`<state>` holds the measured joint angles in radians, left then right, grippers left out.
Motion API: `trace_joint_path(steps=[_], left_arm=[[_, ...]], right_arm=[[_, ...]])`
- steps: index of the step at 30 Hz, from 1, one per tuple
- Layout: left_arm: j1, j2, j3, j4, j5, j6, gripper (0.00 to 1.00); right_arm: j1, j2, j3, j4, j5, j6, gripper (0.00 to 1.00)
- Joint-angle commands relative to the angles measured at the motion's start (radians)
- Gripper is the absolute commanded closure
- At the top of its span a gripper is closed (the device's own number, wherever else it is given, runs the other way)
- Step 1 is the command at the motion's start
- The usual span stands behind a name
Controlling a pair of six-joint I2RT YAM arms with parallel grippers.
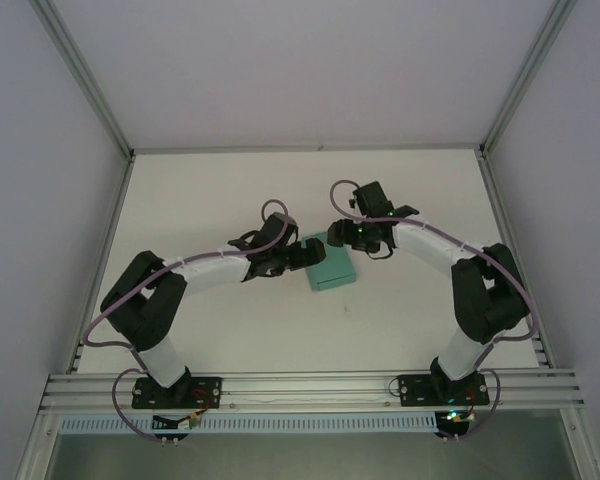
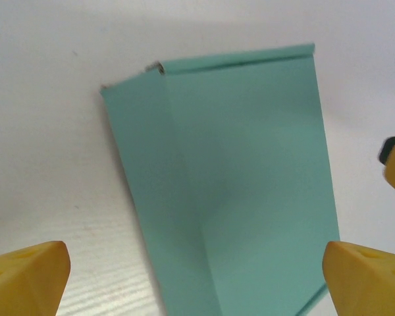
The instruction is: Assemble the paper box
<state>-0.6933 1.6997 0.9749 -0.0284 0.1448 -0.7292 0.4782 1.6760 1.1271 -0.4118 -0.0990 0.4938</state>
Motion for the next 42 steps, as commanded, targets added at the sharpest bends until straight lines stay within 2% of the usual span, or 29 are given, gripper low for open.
trace_joint_path(steps=[1, 4, 10, 17, 18, 20, 24, 32, 37, 42], left_arm=[[-0.042, 0.018, -0.022, 0.030, 0.111, -0.029, 0.06], [-0.070, 0.041, -0.021, 0.049, 0.124, -0.045, 0.11], [-0.092, 0.085, -0.025, 0.060, 0.136, -0.072, 0.20], [-0.096, 0.118, -0.033, 0.090, 0.130, -0.098, 0.28], [-0.097, 0.123, -0.031, 0.094, 0.131, -0.103, 0.32], [-0.096, 0.129, -0.033, 0.103, 0.123, -0.106, 0.40], [-0.098, 0.137, -0.046, 0.144, 0.111, -0.118, 0.63], [-0.094, 0.143, -0.104, 0.210, 0.068, -0.156, 0.92], [-0.093, 0.164, -0.130, 0.235, 0.060, -0.166, 1.00], [-0.094, 0.204, -0.152, 0.241, 0.029, -0.173, 1.00]], right_arm=[[-0.006, -0.026, -0.067, -0.022, -0.048, 0.012, 0.35], [-0.006, -0.017, -0.113, 0.014, -0.091, 0.018, 0.40], [-0.005, 0.016, -0.163, 0.064, -0.155, 0.048, 0.56], [-0.005, 0.030, -0.218, 0.126, -0.219, 0.097, 0.64], [-0.006, 0.031, -0.226, 0.136, -0.226, 0.106, 0.66], [-0.005, 0.036, -0.237, 0.147, -0.234, 0.114, 0.66], [-0.005, 0.039, -0.251, 0.151, -0.232, 0.122, 0.68], [-0.005, 0.046, -0.278, 0.173, -0.246, 0.134, 0.70], [-0.006, 0.059, -0.288, 0.195, -0.255, 0.143, 0.70], [-0.004, 0.065, -0.300, 0.210, -0.254, 0.156, 0.71]])
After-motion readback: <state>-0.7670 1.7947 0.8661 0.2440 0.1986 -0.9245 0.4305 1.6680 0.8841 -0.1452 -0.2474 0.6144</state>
